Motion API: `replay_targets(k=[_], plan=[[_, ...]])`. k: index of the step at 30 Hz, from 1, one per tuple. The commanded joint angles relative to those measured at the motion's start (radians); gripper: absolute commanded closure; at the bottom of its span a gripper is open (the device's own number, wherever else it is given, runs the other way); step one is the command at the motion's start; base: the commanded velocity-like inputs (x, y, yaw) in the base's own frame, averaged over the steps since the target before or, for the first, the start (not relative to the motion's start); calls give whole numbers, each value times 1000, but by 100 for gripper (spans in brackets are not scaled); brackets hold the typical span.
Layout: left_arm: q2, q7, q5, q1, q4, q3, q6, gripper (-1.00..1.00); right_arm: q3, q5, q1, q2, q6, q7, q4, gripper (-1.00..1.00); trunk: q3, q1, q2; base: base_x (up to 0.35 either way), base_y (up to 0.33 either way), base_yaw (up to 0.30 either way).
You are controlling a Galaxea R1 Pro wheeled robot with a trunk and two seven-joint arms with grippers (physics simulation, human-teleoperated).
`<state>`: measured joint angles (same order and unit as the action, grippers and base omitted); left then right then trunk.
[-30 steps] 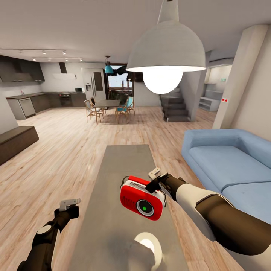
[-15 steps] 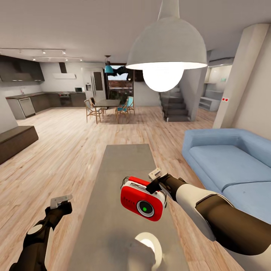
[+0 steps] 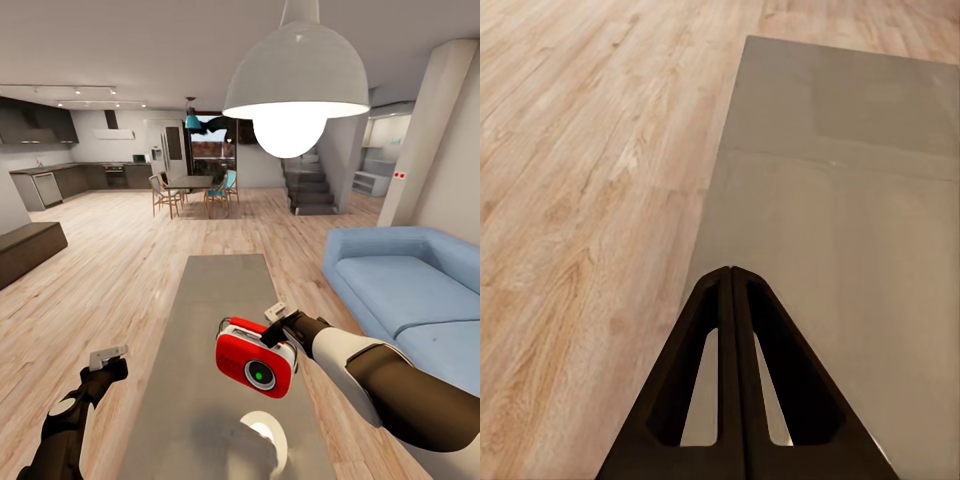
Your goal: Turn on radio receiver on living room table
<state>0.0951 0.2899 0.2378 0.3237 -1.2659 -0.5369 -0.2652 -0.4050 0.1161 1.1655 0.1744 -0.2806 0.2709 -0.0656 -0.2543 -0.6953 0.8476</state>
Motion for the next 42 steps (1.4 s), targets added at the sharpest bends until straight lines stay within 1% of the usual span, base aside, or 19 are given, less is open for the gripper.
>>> replay_targets(k=[1,16,38,42], plan=[[0,0,0,0,0,0,0,100,8,-5,-1,0,0,1,-3,100,-3,-4,7,0,0,0],[3,0,0,0,3,0,1,100,8,-4,-32,0,0,1,-8,100,-50,-61,112,0,0,0],[6,0,1,0,3,2,1,100,9,-7,-46,0,0,1,-8,100,-119,-146,266,0,0,0],[6,0,1,0,3,2,1,100,9,-7,-56,0,0,0,-8,100,-132,-161,294,0,0,0]])
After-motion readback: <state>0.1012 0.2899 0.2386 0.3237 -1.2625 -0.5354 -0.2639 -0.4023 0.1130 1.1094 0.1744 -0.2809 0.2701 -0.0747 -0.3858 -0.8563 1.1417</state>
